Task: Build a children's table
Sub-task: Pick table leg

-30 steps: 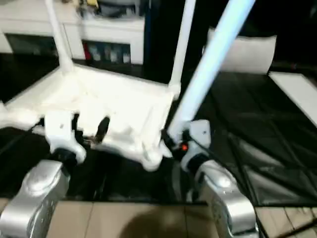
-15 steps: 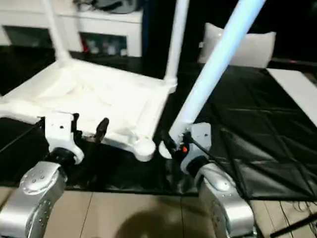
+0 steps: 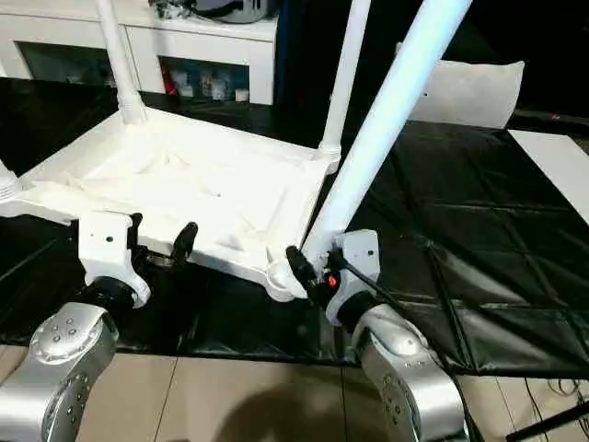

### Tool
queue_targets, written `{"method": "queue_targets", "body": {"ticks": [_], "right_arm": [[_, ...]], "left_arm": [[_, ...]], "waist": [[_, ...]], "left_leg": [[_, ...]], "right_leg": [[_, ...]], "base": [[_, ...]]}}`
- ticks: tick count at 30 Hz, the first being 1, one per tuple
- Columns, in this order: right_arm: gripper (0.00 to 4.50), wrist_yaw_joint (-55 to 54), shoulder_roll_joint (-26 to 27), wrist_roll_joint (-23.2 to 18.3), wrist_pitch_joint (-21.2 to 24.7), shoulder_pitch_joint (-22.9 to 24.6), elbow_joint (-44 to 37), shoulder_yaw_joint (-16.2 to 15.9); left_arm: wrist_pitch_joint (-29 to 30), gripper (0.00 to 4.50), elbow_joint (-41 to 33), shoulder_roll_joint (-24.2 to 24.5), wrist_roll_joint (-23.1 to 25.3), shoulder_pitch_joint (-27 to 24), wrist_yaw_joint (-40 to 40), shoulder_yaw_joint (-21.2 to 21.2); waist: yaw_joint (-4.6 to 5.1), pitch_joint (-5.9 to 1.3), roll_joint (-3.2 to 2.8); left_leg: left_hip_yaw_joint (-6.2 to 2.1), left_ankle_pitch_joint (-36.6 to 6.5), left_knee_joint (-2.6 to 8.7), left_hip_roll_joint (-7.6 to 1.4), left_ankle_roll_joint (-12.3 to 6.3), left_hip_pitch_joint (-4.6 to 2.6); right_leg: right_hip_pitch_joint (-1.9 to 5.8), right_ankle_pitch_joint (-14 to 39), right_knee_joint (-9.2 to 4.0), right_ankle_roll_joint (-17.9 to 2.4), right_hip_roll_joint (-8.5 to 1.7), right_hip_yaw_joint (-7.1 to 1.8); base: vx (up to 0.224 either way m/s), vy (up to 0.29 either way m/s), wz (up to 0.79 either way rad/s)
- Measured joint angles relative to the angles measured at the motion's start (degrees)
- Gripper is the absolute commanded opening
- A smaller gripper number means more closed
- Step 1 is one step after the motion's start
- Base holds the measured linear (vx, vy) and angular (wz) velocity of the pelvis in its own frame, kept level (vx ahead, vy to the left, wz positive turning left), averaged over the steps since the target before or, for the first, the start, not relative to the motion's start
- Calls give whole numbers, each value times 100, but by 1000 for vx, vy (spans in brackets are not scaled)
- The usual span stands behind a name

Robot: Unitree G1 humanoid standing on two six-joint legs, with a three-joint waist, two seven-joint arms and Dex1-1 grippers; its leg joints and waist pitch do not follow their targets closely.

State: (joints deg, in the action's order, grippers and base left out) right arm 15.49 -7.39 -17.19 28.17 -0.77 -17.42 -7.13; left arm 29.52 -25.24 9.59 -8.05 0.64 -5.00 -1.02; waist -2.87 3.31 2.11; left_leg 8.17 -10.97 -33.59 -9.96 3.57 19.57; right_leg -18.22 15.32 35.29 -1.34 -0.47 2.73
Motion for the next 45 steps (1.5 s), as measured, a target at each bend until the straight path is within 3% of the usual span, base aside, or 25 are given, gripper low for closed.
{"method": "queue_targets", "body": {"ticks": [3,9,13,16,17,18,19,20,21,22,23,24,25,26,27,28,29,30,32,33,35,37,39,41,45], "right_arm": [[192,0,-1,1,-8,22,1,0],[192,0,3,5,-14,20,-1,-2],[192,0,3,5,-16,20,-1,-2],[192,3,0,8,-52,20,-1,-11],[192,6,12,9,-72,-3,3,-33],[192,11,34,8,-99,-25,-8,-60],[192,5,26,11,-122,-7,-18,-53],[192,-3,0,20,-146,17,-50,-15],[192,-15,-36,44,-161,72,-50,47],[192,-36,-91,96,-158,103,-30,102],[192,-68,-115,139,-158,120,-14,210],[192,-100,-111,158,-163,123,-20,246],[192,-130,-96,171,-181,121,-37,246],[192,-150,-76,178,-213,122,-60,247],[191,-191,-30,182,-247,135,-48,280],[191,-206,67,180,-249,163,-39,225],[191,-197,111,156,-259,150,-54,162],[191,-193,127,120,-266,131,-60,157],[191,-197,82,81,-330,202,-145,257],[191,-199,52,81,-366,270,-197,316],[191,-175,39,43,-366,372,-219,443],[191,-178,74,-8,-358,467,-220,480],[191,-201,174,-81,-355,483,-250,500],[191,-204,245,-131,-356,487,-286,480],[191,-266,193,-120,-302,490,-286,487]], "left_arm": [[4,450,-2,4,-10,0,-49,9],[10,450,-3,15,-20,5,-63,16],[10,450,-4,23,-22,6,-91,16],[10,450,-3,74,-19,3,-101,31],[11,450,-7,98,-18,-11,-107,53],[15,450,-3,151,-13,-19,-112,119],[14,450,-10,179,-13,-7,-127,127],[6,450,-48,172,-16,28,-179,109],[7,450,-37,102,-17,36,-209,75],[6,450,-44,36,-37,28,-246,-74],[6,450,-46,35,-69,21,-297,-193],[6,450,-48,61,-73,17,-335,-206],[4,450,-59,107,-73,14,-353,-200],[0,450,-74,128,-76,12,-368,-194],[-29,450,-79,149,-81,-1,-410,-179],[-45,450,-79,188,-82,-40,-427,-144],[-73,450,-78,221,-107,-37,-469,-112],[-84,450,-61,277,-116,-41,-505,-70],[-152,450,-27,466,-151,-30,-798,-94],[-199,450,-25,523,-214,-26,-959,-117],[-184,450,17,611,-400,27,-1309,-246],[-141,450,69,712,-544,73,-1559,-272],[-124,450,223,949,-597,194,-1834,-256],[-123,450,279,1112,-604,221,-2071,-260],[-125,450,488,1437,-678,388,-2614,-430]], "waist": [[5,-2,2],[18,-15,6],[-49,-36,7],[-11,-66,20],[62,-87,62],[185,-109,110],[265,-135,149],[297,-154,254],[276,-144,225],[224,-121,162],[167,-105,133],[109,-117,48],[80,-120,8],[75,-114,-119],[74,-100,-298],[114,-86,-325],[152,-112,-228],[204,-131,-189],[301,-187,-119],[283,-234,-82],[258,-252,-139],[221,-241,-149],[147,-214,-171],[109,-152,-204],[8,-99,-118]], "left_leg": [[16,-31,21,0,-30,-63],[54,-170,55,6,-56,-154],[45,-295,-3,15,-97,-144],[2,-417,-65,33,-111,-172],[-24,-440,-74,70,-130,-203],[-26,-479,-88,117,-137,-259],[-21,-527,-107,151,-146,-312],[22,-624,-202,225,-126,-335],[9,-761,-367,223,-357,-320],[-69,-789,-600,200,-695,-257],[-151,-776,-915,246,-687,-50],[-174,-727,-944,243,-603,68],[-181,-653,-788,223,-521,170],[-180,-573,-464,152,-450,227],[-209,-192,-362,43,-226,149],[-251,-227,-364,72,-173,134],[-261,-218,-330,123,-231,137],[-264,-236,-339,153,-256,158],[-276,-232,-420,229,-271,210],[-297,-229,-449,283,-265,277],[-295,-192,-418,323,-215,403],[-288,-149,-336,313,-166,391],[-299,-120,-250,289,-121,335],[-260,-94,-186,248,-106,224],[-113,-89,-111,197,-97,165]], "right_leg": [[133,4,-84,9,-2,-3],[314,43,-233,3,-8,-9],[354,154,-242,52,-7,-16],[342,242,-169,141,-24,-14],[194,306,69,143,-94,9],[-50,331,549,196,-194,5],[-212,322,615,191,-300,-54],[-274,174,408,312,-483,-176],[-186,273,433,223,-421,-217],[-83,272,358,189,-374,-203],[23,260,260,162,-340,-201],[132,247,166,137,-297,-191],[208,253,112,123,-259,-142],[315,278,55,116,-176,-34],[413,334,45,156,-62,24],[445,393,49,132,-89,47],[377,435,113,-24,-130,35],[300,418,215,-84,-164,38],[84,307,390,203,-271,-96],[30,339,370,355,-282,-202],[-55,365,371,448,-287,-240],[-75,318,347,431,-287,-223],[-30,246,266,397,-276,-192],[43,219,178,311,-263,-186],[47,207,175,299,-296,-201]], "base": [[46,23,-2],[86,22,0],[114,11,2],[169,-1,5],[145,-65,5],[145,-65,5],[90,-67,1],[80,-64,7],[80,-64,7],[106,-61,-2],[103,-33,-13],[103,-33,-13],[97,-8,-8],[86,56,-3],[86,56,-3],[129,77,10],[153,42,7],[153,42,7],[85,17,0],[63,10,-2],[0,0,0],[-29,-19,0],[-84,-35,1],[-84,-12,2],[-114,-6,0]]}}
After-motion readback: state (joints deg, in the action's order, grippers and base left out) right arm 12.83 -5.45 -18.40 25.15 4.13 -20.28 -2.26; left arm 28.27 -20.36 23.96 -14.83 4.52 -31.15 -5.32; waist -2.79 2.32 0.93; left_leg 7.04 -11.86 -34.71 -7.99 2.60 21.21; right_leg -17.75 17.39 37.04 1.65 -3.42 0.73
